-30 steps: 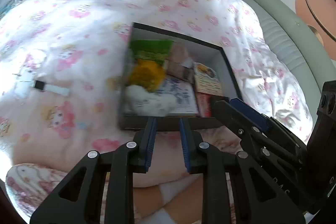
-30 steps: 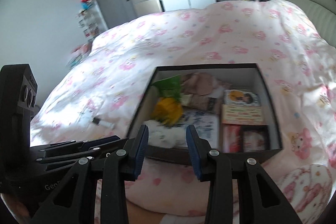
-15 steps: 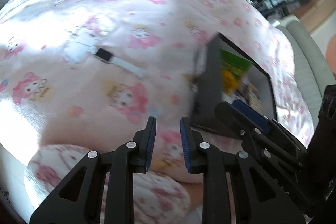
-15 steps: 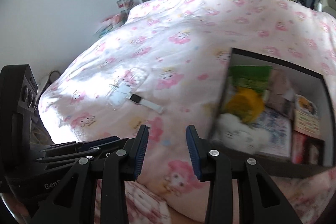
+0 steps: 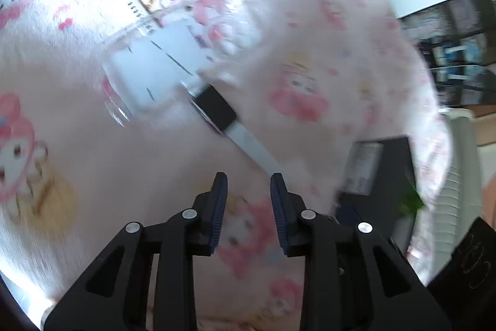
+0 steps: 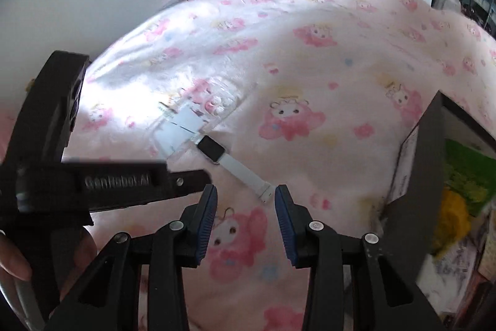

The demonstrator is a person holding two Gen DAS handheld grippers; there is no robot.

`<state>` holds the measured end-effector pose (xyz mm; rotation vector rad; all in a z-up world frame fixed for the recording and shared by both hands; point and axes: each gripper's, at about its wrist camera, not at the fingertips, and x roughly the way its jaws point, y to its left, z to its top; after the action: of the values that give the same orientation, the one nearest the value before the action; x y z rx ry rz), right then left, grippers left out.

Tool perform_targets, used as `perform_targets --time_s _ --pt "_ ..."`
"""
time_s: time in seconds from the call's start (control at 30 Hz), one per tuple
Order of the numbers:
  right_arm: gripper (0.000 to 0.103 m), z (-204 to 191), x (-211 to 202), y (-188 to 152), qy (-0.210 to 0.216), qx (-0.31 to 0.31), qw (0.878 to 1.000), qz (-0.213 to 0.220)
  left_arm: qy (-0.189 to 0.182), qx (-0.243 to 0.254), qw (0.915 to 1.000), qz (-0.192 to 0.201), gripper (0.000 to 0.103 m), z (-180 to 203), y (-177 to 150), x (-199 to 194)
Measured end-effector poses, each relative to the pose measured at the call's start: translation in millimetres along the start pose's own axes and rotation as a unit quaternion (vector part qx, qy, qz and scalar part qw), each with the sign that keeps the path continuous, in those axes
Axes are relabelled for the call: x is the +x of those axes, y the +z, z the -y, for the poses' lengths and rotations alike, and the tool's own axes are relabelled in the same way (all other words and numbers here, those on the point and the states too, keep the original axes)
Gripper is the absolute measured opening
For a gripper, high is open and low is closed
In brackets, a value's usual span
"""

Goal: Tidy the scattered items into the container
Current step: 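Move the left gripper back to the white watch strap, then grasp the white watch strap end with the left gripper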

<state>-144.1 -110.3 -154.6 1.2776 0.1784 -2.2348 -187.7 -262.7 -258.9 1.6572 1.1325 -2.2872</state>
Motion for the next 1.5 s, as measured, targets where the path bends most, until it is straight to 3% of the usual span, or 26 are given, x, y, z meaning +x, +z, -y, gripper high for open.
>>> perform_targets --time_s 0.03,0.17,0.27,0.37,0.6,0.7,0.87,1.0,1.13,1.3,1.5 --pt "0.035 5.1 12.3 1.9 0.001 0.022 1.0 -0.014 0.01 -0.008 0.9999 -0.001 0.028 -2.2 5.4 6.9" --pt "0.035 18.4 49.7 8.6 -0.008 0.067 0.996 -0.055 -0.021 -0.06 0.9978 -0.02 0.028 -15.7 24.4 32.5" --pt "0.035 27.9 67.4 11.6 -0.004 0.105 0.992 -0.068 -0.017 -0.063 0.9978 -0.012 0.031 -14.3 33.8 38.2" --pt "0.035 27.0 80.5 13.8 -0.016 0.099 0.992 -0.073 -0.001 -0.067 0.9977 -0.002 0.031 -14.7 39.8 38.8" --pt "0.035 28.7 101.0 10.3 -0.007 0.097 0.991 -0.091 -0.018 -0.094 0.9954 0.003 0.031 -30.4 39.4 40.4" --pt "0.035 29.2 101.8 11.9 -0.008 0.097 0.991 -0.089 -0.032 -0.112 0.9931 0.009 0.031 -36.7 40.3 37.5" --pt "0.035 27.3 92.7 12.9 -0.021 0.084 0.993 -0.078 -0.026 -0.121 0.9921 0.022 0.03 -41.1 43.2 33.7" --pt "0.035 30.1 96.6 15.2 -0.016 0.094 0.992 -0.079 -0.003 -0.105 0.9942 0.023 0.022 -38.5 42.1 38.9" --pt "0.035 28.9 93.0 14.1 -0.01 0.094 0.993 -0.076 -0.01 -0.097 0.9948 0.029 0.018 -39.2 36.3 31.8" --pt "0.035 28.5 76.9 11.3 -0.015 0.097 0.993 -0.072 -0.02 -0.085 0.9958 0.028 0.015 -37.8 15.1 17.0" --pt "0.035 34.7 46.5 -1.6 -0.012 0.106 0.991 -0.075 -0.022 -0.062 0.9978 -0.002 0.014 -37.7 -19.8 2.5"
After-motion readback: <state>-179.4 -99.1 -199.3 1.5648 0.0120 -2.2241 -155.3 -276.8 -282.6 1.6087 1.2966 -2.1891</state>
